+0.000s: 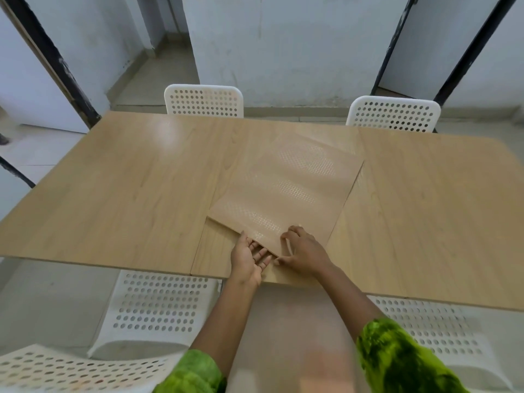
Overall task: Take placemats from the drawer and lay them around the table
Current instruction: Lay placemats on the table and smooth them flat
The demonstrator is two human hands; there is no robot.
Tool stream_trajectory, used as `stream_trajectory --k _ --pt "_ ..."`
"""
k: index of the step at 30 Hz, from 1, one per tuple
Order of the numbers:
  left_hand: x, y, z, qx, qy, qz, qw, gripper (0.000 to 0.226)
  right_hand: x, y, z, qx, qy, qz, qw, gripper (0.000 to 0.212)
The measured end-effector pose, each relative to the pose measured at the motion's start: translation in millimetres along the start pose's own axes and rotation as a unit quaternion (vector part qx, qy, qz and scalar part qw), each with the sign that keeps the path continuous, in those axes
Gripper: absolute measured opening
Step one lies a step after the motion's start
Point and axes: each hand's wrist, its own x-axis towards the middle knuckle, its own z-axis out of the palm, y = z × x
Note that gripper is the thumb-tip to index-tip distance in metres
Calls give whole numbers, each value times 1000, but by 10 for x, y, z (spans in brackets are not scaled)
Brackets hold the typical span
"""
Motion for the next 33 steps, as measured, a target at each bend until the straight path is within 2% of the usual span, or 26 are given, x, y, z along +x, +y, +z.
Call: stream_trajectory --k 9,15,20,25,27,28,30,31,33 --pt "32 -1 -59 -3 -20 -4 1000 54 65 -34 -30 -53 -26 0 998 61" --pt "15 3 -47 8 -31 7 999 53 153 -50 -262 -71 -85 -16 994 52" --pt "31 -33 -77 -1 -31 -6 1000 53 175 6 -313 -39 -89 -16 995 41" --pt "46 -58 -80 2 -22 -10 1000 52 145 34 -287 35 -55 26 998 45" --pt "85 -82 -48 46 24 25 998 51 140 32 -271 45 -42 32 998 43" --pt "105 -84 -22 102 57 62 991 54 142 32 -261 46 -39 32 998 42" --pt "101 -64 68 214 83 147 962 63 139 31 -242 43 -37 23 998 38" --pt "86 -41 132 234 71 167 955 66 139 24 -235 41 -31 19 998 33" --pt "112 20 251 176 2 130 976 68 107 -33 -230 46 -3 15 999 25"
